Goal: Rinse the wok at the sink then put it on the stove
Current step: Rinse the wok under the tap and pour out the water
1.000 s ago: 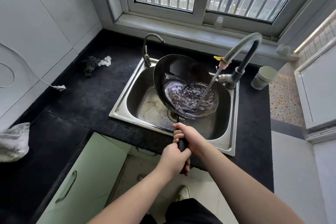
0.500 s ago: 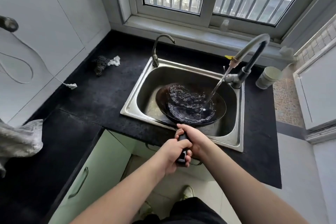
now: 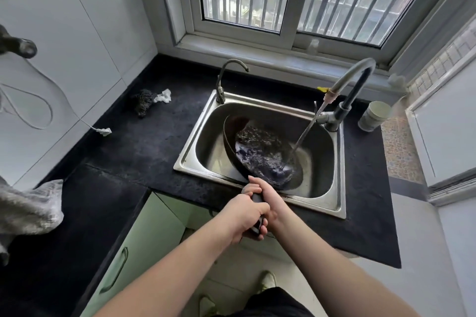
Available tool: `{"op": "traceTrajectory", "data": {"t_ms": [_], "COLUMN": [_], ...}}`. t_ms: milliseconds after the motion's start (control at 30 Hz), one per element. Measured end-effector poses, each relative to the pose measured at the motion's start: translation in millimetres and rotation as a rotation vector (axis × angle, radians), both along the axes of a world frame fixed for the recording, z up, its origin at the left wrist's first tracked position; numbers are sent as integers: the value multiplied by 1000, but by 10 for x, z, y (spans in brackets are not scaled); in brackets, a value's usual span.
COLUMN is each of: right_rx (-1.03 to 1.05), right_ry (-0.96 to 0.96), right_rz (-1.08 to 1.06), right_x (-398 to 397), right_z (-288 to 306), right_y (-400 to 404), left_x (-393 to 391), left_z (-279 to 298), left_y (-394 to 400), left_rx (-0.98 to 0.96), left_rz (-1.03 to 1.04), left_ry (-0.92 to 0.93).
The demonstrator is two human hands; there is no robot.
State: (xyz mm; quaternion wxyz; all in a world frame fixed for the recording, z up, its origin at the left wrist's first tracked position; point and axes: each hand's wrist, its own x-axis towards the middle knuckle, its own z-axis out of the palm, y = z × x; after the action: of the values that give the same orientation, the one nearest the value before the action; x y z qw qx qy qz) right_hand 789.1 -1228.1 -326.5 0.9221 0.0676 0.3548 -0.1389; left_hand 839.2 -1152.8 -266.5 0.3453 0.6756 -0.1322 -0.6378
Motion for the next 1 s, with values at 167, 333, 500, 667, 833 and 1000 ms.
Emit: {"op": "traceTrajectory", "data": {"t_ms": [167,333,500,667,833,1000], "right_rx": [39,65,-59,-337,-348,-411], "right_ry": [-114,-143,-70,109,206,425], "right_rz": [-66,-74,-27,190,369,522], "right_x": [176,310,569,731,735,872], "right_z": [4,69,206,335,562,509], "right_y": [-35,-111,-132,-189,-376,-592], "left_x": [174,273,533,760,741,705], "left_z": [151,303,442,648,869,762], "left_y": [-54,-136,-197,-342,-526,-665], "left_rx": [-8,19,112,222,247,357], "left_rz": [-184,-302,-486,-702,-972,-1096], "left_ry": [-255,-468,-771,-975,-1237,-1388]}}
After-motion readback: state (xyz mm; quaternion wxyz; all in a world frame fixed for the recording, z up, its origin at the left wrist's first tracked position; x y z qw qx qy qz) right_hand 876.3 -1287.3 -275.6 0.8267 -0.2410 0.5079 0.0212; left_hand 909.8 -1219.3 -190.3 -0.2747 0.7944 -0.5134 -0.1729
